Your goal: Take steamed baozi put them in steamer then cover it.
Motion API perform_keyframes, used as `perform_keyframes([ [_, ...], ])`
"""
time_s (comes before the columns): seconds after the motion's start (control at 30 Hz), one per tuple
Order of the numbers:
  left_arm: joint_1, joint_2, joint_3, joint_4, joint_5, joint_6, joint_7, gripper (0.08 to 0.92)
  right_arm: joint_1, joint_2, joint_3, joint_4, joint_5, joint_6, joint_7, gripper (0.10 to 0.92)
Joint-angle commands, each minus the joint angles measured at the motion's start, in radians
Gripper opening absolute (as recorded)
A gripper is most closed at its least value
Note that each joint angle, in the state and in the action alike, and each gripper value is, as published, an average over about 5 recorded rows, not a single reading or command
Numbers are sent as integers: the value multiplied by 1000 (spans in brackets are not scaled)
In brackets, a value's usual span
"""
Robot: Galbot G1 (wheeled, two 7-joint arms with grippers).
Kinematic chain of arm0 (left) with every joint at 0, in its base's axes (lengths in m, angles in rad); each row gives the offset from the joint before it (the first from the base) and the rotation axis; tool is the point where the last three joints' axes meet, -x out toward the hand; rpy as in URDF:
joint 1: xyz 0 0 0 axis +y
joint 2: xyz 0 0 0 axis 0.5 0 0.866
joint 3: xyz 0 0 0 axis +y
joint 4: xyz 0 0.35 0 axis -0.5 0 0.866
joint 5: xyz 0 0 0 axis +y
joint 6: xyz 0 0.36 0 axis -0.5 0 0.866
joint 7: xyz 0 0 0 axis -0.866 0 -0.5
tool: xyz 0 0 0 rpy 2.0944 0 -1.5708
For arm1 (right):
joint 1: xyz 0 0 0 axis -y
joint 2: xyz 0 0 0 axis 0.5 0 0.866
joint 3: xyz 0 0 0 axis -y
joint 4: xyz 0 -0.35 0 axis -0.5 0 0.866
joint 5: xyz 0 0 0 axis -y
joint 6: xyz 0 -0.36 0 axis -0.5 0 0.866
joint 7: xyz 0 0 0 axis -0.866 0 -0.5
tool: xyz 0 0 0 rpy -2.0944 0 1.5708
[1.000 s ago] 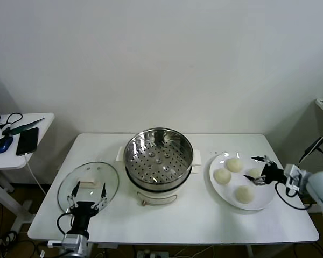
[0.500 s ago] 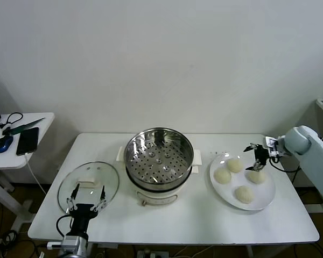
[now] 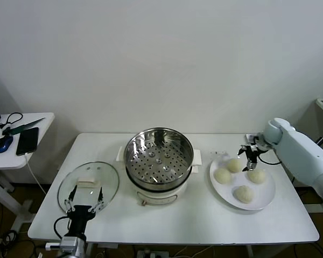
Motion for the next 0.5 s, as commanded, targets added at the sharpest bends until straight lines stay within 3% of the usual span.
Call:
perform_keyframes([
  [0.03, 0, -2, -2, 2, 0, 0, -1, 823, 39, 68, -47, -91, -21, 5, -13, 823],
  [0.5, 2, -2, -8, 11, 4, -2, -4, 823, 18, 117, 34, -163, -102, 54, 6, 823],
])
